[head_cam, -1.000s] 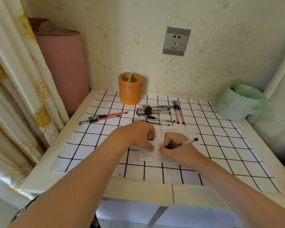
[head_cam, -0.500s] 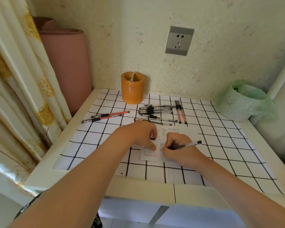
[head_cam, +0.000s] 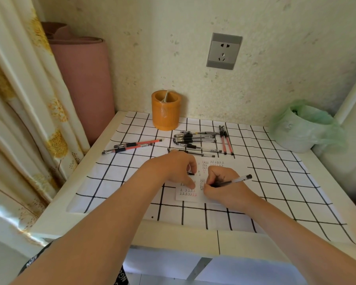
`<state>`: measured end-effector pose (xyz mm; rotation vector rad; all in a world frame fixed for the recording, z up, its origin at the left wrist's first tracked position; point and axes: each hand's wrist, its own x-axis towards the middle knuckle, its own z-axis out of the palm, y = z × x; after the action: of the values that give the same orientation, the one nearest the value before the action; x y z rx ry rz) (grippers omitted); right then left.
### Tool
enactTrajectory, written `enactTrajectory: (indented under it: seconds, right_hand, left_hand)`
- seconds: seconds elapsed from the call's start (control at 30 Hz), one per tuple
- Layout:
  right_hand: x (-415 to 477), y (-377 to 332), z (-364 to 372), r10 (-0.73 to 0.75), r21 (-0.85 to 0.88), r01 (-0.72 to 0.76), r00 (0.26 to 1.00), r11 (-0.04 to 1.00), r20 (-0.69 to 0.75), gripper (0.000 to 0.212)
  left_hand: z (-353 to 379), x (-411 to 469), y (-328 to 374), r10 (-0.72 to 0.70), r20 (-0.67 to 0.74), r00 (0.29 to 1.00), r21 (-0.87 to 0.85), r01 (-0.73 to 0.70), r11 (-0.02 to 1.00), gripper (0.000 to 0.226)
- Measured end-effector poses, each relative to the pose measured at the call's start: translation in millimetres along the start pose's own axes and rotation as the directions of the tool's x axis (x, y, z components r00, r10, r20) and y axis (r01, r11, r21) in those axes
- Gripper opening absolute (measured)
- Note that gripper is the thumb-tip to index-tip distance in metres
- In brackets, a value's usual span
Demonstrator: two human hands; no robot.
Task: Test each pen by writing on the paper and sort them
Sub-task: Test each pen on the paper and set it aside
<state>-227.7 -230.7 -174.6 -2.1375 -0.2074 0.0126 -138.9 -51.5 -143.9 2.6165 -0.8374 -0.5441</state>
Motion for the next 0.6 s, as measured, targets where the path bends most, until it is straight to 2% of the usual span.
enactTrajectory:
  seconds: [0.6]
  right_hand:
    - [0.3, 1.3, 0.2, -0.018, 0.011, 0.017, 0.999, 1.000, 0.035, 0.018]
  left_hand:
    - [-1.7, -1.8, 1.9, -0.008, 0.013, 1.000, -0.004, 0.008, 1.000, 0.049]
